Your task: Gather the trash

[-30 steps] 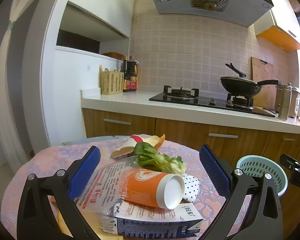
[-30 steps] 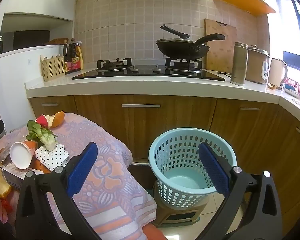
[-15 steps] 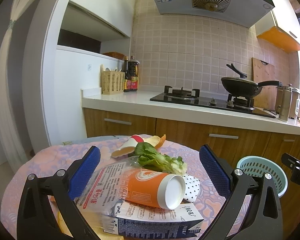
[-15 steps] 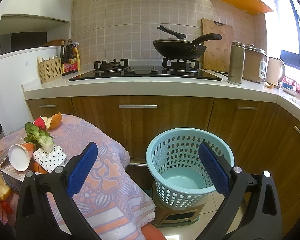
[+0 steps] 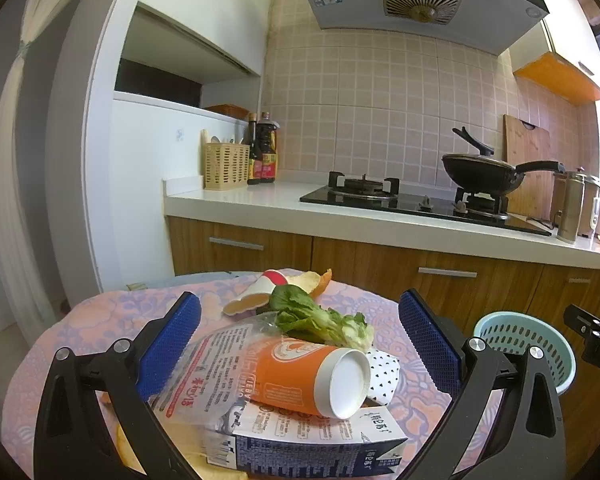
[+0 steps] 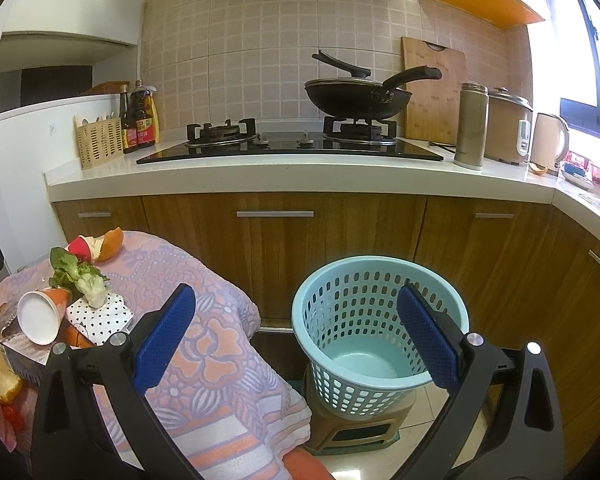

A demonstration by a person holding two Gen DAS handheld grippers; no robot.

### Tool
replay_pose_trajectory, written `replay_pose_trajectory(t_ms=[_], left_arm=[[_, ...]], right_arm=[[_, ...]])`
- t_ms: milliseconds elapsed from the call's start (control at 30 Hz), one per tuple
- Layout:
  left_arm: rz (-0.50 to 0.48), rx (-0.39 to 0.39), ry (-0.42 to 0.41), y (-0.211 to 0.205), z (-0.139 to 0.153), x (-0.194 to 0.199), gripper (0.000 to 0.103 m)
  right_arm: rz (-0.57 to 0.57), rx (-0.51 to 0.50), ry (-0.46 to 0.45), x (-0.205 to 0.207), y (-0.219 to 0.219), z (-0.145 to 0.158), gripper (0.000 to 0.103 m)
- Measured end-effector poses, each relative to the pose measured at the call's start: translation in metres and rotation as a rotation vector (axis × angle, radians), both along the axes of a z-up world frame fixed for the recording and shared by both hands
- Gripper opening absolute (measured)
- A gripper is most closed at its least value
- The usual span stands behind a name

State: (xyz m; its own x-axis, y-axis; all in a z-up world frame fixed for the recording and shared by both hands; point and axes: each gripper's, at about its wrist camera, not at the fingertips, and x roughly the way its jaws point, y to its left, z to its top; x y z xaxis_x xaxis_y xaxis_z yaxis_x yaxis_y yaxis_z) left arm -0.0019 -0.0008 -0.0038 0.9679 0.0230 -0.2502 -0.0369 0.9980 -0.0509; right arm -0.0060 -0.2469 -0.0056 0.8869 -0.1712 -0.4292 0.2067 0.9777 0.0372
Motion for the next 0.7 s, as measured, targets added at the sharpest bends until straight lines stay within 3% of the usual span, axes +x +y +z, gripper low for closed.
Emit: replay_pose_trajectory(t_ms=[700], left_arm=[[0.001, 0.024, 0.008, -0.0053, -0.0005, -0.0007, 0.096]], right_arm=[[-0.008, -0.029, -0.006, -0.0002, 0.0018, 0.0014, 0.096]])
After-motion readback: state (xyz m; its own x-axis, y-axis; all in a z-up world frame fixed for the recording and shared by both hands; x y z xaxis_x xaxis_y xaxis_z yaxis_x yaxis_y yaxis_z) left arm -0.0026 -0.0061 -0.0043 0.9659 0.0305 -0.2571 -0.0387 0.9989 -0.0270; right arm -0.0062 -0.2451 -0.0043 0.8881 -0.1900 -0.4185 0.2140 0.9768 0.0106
